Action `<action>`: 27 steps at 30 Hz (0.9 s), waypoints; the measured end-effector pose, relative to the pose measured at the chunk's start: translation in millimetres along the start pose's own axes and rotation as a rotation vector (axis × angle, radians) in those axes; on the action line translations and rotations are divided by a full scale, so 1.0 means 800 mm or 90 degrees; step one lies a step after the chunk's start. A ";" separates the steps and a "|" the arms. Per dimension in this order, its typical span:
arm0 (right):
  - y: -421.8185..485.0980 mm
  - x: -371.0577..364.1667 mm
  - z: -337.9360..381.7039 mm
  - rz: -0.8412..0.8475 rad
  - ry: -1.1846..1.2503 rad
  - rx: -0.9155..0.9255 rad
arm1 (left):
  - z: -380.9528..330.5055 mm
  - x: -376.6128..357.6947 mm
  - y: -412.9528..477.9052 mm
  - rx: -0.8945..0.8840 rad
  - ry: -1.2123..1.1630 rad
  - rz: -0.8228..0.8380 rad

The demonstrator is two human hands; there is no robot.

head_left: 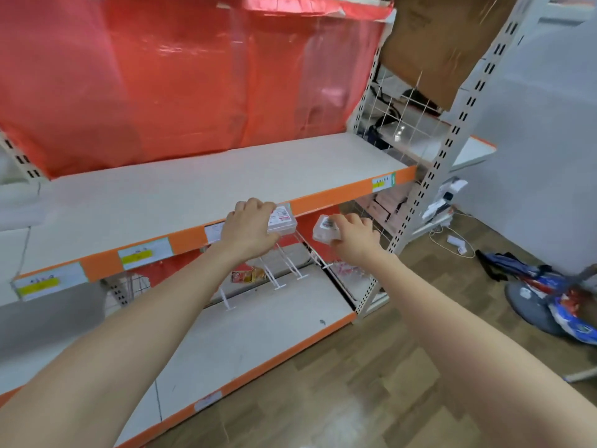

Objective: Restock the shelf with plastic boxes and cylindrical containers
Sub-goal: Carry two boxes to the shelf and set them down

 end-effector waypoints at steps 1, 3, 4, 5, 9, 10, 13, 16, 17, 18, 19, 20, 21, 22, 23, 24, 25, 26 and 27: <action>0.016 0.008 -0.010 -0.003 -0.002 0.005 | -0.007 -0.001 0.017 0.001 0.005 -0.004; 0.045 0.021 -0.025 -0.009 -0.006 0.016 | -0.018 -0.003 0.047 0.002 0.011 -0.013; 0.060 0.027 -0.031 -0.013 -0.008 0.019 | -0.022 -0.004 0.061 0.006 0.011 -0.018; 0.074 0.032 -0.037 -0.015 -0.013 0.024 | -0.024 -0.005 0.073 0.013 0.009 -0.025; 0.122 0.037 -0.050 -0.001 -0.013 0.045 | -0.025 -0.011 0.110 0.034 0.010 -0.028; 0.132 0.037 -0.051 0.001 -0.008 0.045 | -0.023 -0.013 0.118 0.039 0.013 -0.025; 0.161 0.036 -0.049 0.002 0.000 0.055 | -0.013 -0.019 0.143 0.056 0.016 -0.014; 0.197 0.035 -0.041 0.003 0.008 0.068 | 0.003 -0.027 0.173 0.071 0.014 -0.005; 0.211 0.036 -0.038 0.002 0.008 0.072 | 0.009 -0.029 0.185 0.072 0.014 -0.006; 0.223 0.037 -0.035 0.002 0.008 0.072 | 0.014 -0.029 0.196 0.074 0.012 -0.006; 0.237 0.038 -0.032 0.003 0.007 0.069 | 0.021 -0.030 0.209 0.077 0.009 -0.004; 0.250 0.040 -0.029 0.004 0.005 0.066 | 0.028 -0.030 0.223 0.080 0.005 -0.001; 0.265 0.042 -0.027 0.006 0.004 0.064 | 0.034 -0.029 0.237 0.081 0.004 0.000; 0.280 0.045 -0.024 0.008 0.004 0.061 | 0.039 -0.027 0.252 0.080 0.004 -0.001; 0.292 0.048 -0.023 0.010 0.004 0.057 | 0.044 -0.026 0.265 0.078 0.004 -0.002; 0.306 0.051 -0.021 0.009 0.005 0.054 | 0.048 -0.024 0.281 0.076 0.002 -0.004; 0.319 0.054 -0.021 0.008 0.007 0.051 | 0.052 -0.024 0.295 0.073 0.000 -0.004; 0.331 0.056 -0.021 0.007 0.009 0.047 | 0.055 -0.025 0.309 0.069 0.000 -0.001; 0.342 0.057 -0.021 0.008 0.008 0.045 | 0.057 -0.027 0.322 0.062 0.002 0.003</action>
Point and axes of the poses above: each hand's wrist, its own y-axis towards the middle knuckle, its own x-axis out of the back of the hand, z = x × y, the point moved 4 cm from there along y, towards the middle knuckle, and after that the axes turned 6 degrees about -x, right-handed, at the moved point
